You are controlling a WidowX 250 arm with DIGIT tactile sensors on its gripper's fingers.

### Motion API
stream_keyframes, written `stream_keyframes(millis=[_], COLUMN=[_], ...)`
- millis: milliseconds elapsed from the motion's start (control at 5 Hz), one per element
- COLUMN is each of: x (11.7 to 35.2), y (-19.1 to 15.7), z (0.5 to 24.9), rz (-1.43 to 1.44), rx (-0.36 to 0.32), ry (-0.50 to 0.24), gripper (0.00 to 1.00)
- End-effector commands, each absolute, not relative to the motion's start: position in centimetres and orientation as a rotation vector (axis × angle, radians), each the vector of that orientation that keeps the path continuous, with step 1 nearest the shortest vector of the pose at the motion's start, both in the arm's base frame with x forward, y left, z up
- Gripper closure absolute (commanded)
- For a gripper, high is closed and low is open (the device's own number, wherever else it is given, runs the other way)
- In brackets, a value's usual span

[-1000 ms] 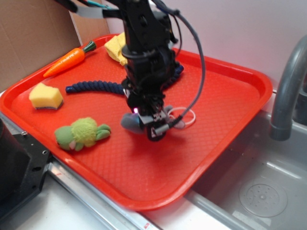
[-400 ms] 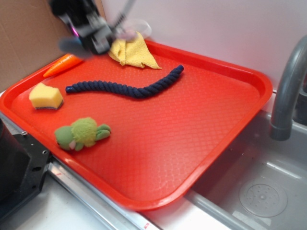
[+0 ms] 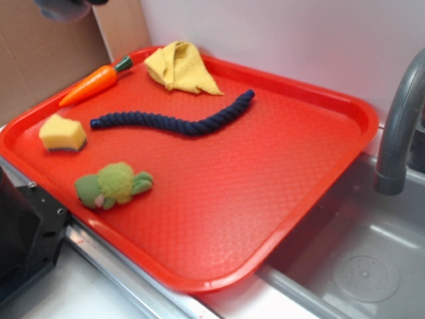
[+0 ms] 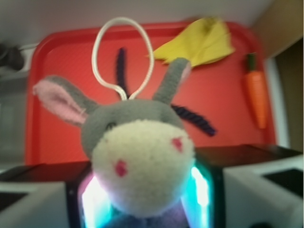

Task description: Grab the gray animal.

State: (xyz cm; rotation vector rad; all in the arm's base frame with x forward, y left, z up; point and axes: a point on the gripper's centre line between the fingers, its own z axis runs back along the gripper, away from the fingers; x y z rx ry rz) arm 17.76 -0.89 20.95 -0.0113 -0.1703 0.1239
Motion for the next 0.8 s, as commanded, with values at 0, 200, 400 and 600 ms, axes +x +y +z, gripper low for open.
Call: stream_keyframes(millis=[0,200,400,600], x=[17.9,17.8,17.8,17.9], y=[1.9,2.2,2.1,2.1], z=[22.5,22.1,21.6,21.2], rz=[0.26,0.28,0.303,0.306], rx=[0.01,-0.008,-0.054,-0.054], ry=[-0.224,-0.217,-0.177,-0.137], gripper=[1.0,1.0,1.0,1.0])
